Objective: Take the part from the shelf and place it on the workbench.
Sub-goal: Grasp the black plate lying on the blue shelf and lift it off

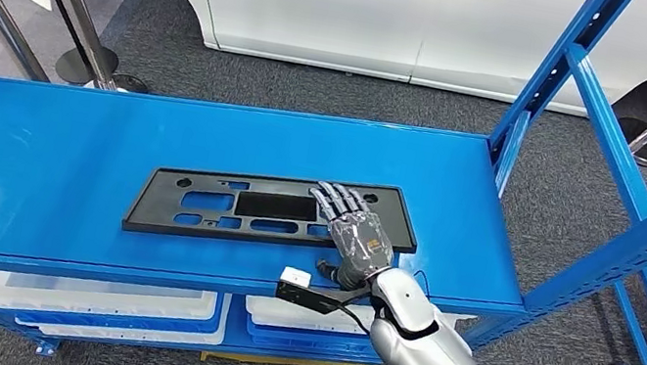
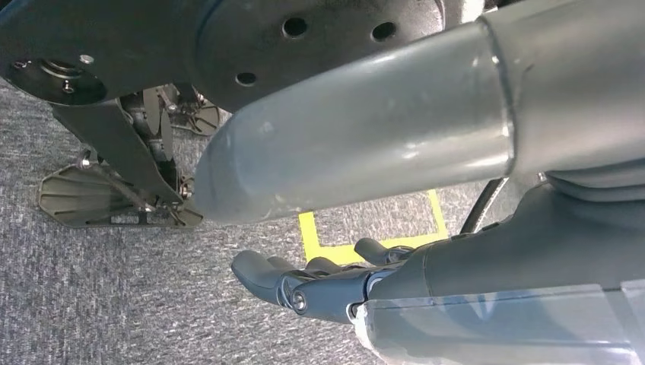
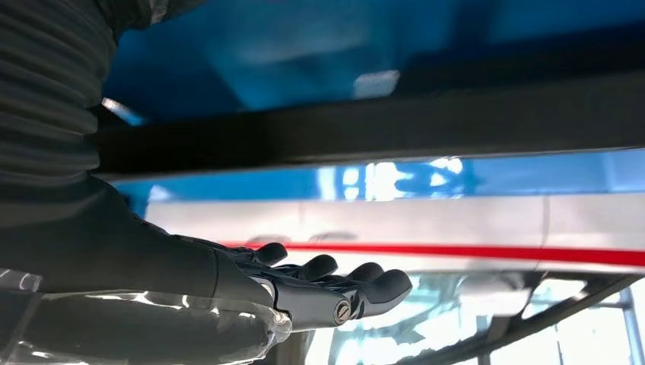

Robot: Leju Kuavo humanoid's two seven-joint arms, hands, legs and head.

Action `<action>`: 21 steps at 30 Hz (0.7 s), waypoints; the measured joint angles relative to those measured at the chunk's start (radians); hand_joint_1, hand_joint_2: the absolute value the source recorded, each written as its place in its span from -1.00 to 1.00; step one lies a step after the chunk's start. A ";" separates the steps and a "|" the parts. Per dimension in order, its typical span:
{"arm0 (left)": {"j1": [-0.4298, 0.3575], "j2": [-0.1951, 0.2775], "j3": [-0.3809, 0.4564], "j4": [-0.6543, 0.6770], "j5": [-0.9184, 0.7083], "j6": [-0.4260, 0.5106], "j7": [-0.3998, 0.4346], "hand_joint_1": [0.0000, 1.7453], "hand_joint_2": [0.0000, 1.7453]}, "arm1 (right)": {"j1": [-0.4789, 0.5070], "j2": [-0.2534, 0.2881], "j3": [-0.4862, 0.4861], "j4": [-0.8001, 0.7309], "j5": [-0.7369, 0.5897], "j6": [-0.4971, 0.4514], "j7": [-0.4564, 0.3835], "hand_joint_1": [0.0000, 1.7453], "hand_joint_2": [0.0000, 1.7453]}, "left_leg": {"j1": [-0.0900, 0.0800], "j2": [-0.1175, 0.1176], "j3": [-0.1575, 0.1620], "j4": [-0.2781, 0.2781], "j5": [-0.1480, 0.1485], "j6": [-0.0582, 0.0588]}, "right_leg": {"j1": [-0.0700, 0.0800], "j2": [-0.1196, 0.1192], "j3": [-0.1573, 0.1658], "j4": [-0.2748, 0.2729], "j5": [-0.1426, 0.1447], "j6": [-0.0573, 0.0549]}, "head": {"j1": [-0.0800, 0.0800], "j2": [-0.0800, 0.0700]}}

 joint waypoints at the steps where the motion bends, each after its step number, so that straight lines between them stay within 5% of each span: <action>1: 0.000 0.000 0.000 0.000 -0.003 0.000 0.002 -1.00 -1.00 | -0.008 0.005 -0.003 0.026 0.025 -0.023 0.012 -1.00 1.00 | 0.000 0.000 0.000 0.000 0.000 0.000 | 0.000 0.000 0.000 0.000 0.000 0.000 | 0.000 0.000; 7: 0.000 0.000 0.000 0.000 -0.017 -0.003 0.007 -1.00 -1.00 | -0.028 0.024 -0.037 0.143 0.149 -0.137 0.085 -1.00 1.00 | 0.000 0.000 0.003 0.000 0.000 0.000 | 0.000 0.000 0.001 0.001 -0.001 0.000 | 0.000 0.000; 11: 0.000 0.000 0.000 0.000 -0.019 -0.003 0.007 -1.00 -1.00 | -0.030 0.033 -0.068 0.184 0.173 -0.163 0.093 0.89 1.00 | 0.000 0.001 0.005 0.000 0.000 0.000 | 0.000 0.000 0.003 0.001 -0.001 0.000 | 0.000 0.000; 12: 0.000 0.000 0.000 0.000 -0.019 -0.003 0.006 -1.00 -1.00 | -0.030 0.034 -0.072 0.191 0.175 -0.165 0.093 1.00 1.00 | 0.000 0.001 0.005 0.000 0.000 0.000 | 0.000 0.000 0.004 0.001 -0.001 0.000 | 0.000 0.000; 21: 0.000 0.000 0.001 0.000 -0.026 -0.007 -0.004 -1.00 -1.00 | -0.014 0.038 -0.103 0.217 0.188 -0.182 0.084 1.00 1.00 | 0.000 0.001 0.006 0.000 0.000 0.000 | -0.001 0.000 0.004 0.001 -0.001 0.000 | 0.000 0.000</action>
